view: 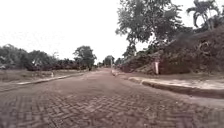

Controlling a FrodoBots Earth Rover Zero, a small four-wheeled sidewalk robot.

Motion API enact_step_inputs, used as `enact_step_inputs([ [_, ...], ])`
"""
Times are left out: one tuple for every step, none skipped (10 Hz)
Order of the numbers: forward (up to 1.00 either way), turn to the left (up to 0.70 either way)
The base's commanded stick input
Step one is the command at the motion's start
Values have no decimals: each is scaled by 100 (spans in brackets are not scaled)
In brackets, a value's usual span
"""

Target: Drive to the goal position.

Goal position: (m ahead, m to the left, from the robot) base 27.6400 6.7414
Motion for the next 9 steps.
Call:
enact_step_inputs([
  [100, 0],
  [100, 0],
  [100, 0],
  [100, 0],
  [100, 0],
  [100, 0],
  [100, 0],
  [100, 0],
  [100, 0],
])
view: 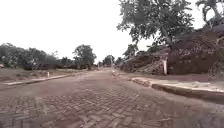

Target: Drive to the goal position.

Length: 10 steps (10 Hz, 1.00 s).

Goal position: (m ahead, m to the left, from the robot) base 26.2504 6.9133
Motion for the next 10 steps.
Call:
enact_step_inputs([
  [100, 0],
  [100, 0],
  [100, 0],
  [100, 0],
  [100, 0],
  [100, 0],
  [100, 0],
  [100, 0],
  [100, 0],
  [100, 0],
])
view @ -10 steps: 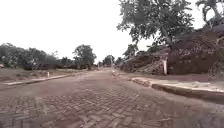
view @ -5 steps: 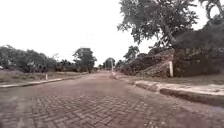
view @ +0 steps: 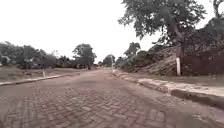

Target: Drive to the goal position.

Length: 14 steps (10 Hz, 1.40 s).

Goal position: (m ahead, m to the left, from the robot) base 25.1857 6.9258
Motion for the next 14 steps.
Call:
enact_step_inputs([
  [100, 0],
  [100, 0],
  [100, 0],
  [100, 0],
  [100, 0],
  [100, 0],
  [100, 0],
  [100, 0],
  [100, 0],
  [100, 0],
  [100, 0],
  [100, 0],
  [100, 0],
  [100, 0],
])
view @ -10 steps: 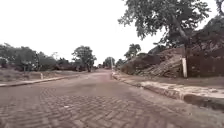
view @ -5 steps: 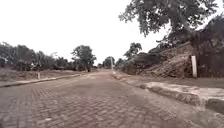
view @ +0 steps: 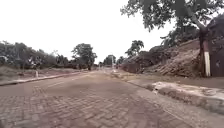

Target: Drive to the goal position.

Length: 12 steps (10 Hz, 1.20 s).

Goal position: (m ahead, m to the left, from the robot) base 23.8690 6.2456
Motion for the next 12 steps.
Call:
enact_step_inputs([
  [100, 0],
  [100, 0],
  [100, 0],
  [100, 0],
  [100, 0],
  [100, 0],
  [100, 0],
  [100, 0],
  [100, 0],
  [100, 0],
  [100, 0],
  [100, 22],
])
